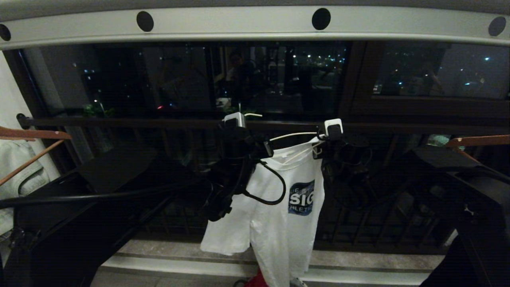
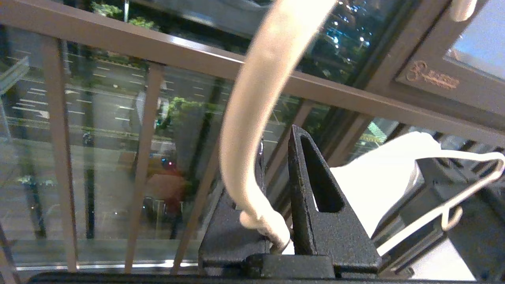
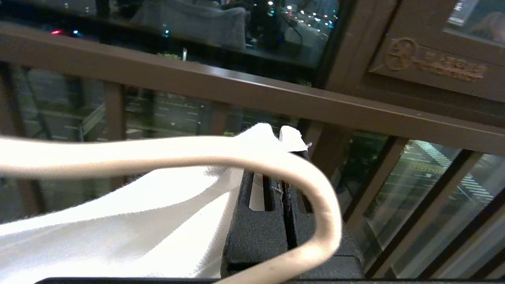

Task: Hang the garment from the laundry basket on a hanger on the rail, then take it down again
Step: Take the clothes off the clothes rack

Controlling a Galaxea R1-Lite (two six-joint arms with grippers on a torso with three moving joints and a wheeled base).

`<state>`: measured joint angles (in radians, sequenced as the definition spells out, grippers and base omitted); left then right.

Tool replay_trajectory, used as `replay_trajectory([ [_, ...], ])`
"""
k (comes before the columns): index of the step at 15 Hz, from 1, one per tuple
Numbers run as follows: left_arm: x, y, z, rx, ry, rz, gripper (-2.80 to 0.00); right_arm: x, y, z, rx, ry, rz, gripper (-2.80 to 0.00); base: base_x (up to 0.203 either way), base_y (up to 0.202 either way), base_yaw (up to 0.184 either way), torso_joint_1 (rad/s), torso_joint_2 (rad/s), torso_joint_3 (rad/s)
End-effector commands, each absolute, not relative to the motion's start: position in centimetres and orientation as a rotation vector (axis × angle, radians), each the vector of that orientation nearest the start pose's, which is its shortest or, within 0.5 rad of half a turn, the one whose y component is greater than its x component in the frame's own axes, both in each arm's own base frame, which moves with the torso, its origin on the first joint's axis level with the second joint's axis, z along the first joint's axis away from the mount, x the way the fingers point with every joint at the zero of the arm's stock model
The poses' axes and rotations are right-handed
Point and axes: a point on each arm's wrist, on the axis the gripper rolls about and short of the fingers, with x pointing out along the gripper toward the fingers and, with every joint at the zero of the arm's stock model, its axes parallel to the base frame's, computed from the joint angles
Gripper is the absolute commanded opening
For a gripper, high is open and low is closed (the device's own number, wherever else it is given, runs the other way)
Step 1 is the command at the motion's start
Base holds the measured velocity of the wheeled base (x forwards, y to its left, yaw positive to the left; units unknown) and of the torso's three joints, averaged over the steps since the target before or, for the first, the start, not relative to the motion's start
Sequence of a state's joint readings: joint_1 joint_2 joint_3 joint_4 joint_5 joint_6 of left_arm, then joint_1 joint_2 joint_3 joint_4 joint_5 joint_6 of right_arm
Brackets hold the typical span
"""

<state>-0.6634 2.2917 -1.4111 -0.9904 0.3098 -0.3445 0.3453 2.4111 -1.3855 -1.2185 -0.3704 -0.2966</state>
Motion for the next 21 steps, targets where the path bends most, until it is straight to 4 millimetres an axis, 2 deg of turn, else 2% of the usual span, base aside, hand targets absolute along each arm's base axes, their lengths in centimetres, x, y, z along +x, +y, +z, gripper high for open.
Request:
replay_trajectory([
  [1,37.3,-28.2,15.1,-0.395,-0.042,-0.359,-2.80,45.3,14.8,11.6,-0.222,-0.194,-0.072,-2.80,0.000,0.000,0.000,0.000,0.00,0.000],
  [9,37.3,-28.1,15.2,-0.388,-0.043,-0.357,-2.80,46.0,13.0,12.1,-0.223,-0.194,-0.102,-2.80,0.000,0.000,0.000,0.000,0.00,0.000],
  [11,37.1,-27.9,16.0,-0.396,-0.058,-0.358,-2.80,46.4,12.0,12.2,-0.224,-0.192,-0.118,-2.80,0.000,0.000,0.000,0.000,0.00,0.000],
  [15,37.2,-26.9,17.3,-0.406,-0.083,-0.342,-2.80,46.4,11.9,12.3,-0.224,-0.193,-0.121,-2.80,0.000,0.000,0.000,0.000,0.00,0.000],
  [21,37.4,-25.8,18.0,-0.387,-0.042,-0.317,-2.80,46.5,11.7,12.2,-0.225,-0.189,-0.122,-2.80,0.000,0.000,0.000,0.000,0.00,0.000],
])
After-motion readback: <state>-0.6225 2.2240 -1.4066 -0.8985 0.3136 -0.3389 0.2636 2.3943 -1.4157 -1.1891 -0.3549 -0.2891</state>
